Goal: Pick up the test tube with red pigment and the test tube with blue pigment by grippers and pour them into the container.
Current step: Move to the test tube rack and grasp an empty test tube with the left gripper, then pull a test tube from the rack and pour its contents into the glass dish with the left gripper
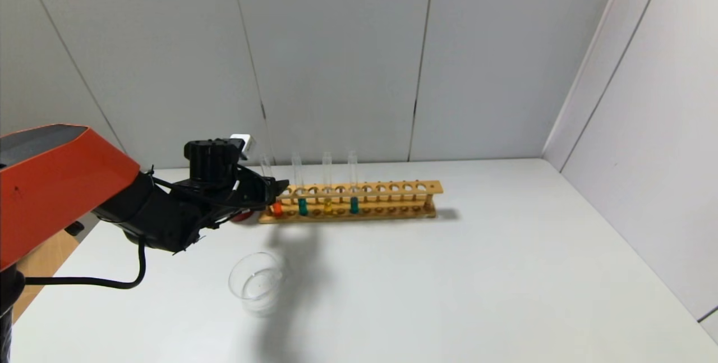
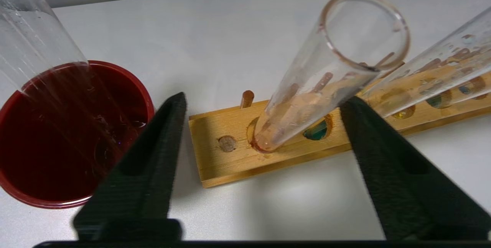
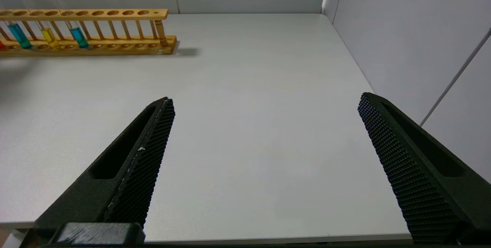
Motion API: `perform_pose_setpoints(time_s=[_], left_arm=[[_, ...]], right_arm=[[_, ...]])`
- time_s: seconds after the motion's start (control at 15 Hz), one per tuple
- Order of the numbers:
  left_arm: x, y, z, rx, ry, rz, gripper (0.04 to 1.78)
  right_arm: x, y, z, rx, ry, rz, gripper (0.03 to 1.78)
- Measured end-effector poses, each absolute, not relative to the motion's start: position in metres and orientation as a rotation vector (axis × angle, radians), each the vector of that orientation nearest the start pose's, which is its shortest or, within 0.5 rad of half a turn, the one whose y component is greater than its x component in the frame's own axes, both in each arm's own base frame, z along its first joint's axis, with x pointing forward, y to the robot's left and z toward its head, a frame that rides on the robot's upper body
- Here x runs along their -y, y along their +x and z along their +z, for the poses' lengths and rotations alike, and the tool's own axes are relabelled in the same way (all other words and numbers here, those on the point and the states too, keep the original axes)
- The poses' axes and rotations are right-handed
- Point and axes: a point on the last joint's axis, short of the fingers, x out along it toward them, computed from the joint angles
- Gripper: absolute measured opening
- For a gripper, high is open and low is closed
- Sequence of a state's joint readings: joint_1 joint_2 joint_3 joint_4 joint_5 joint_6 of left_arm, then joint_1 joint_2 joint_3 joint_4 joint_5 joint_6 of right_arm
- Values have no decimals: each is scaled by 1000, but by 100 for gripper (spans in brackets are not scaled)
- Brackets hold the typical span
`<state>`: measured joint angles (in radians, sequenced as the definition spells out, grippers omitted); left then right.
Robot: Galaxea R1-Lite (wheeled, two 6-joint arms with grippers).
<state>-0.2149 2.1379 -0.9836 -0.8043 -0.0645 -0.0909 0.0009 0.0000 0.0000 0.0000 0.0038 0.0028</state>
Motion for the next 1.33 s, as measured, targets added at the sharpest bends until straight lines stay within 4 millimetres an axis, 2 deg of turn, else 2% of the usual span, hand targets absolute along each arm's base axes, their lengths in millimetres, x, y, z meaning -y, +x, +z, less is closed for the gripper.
perform_pose_setpoints(time_s=[0.27, 0.4, 0.8, 1.0, 1.13, 1.33], left_arm=[[87, 387, 89, -359, -62, -264, 55], [88, 387, 88, -357, -58, -266, 32], [89, 386, 93, -236, -16, -269, 30], [88, 387, 103, -148, 28, -203, 30], [87, 386, 117, -115, 27, -184, 30], [82, 374, 150, -83, 39, -171, 30]], right_arm=[[0, -23, 75, 0, 2, 6, 175], [0, -23, 75, 0, 2, 6, 175], [0, -23, 75, 0, 2, 5, 175], [0, -23, 75, 0, 2, 6, 175], [0, -23, 75, 0, 2, 6, 175], [0, -23, 75, 0, 2, 6, 175]])
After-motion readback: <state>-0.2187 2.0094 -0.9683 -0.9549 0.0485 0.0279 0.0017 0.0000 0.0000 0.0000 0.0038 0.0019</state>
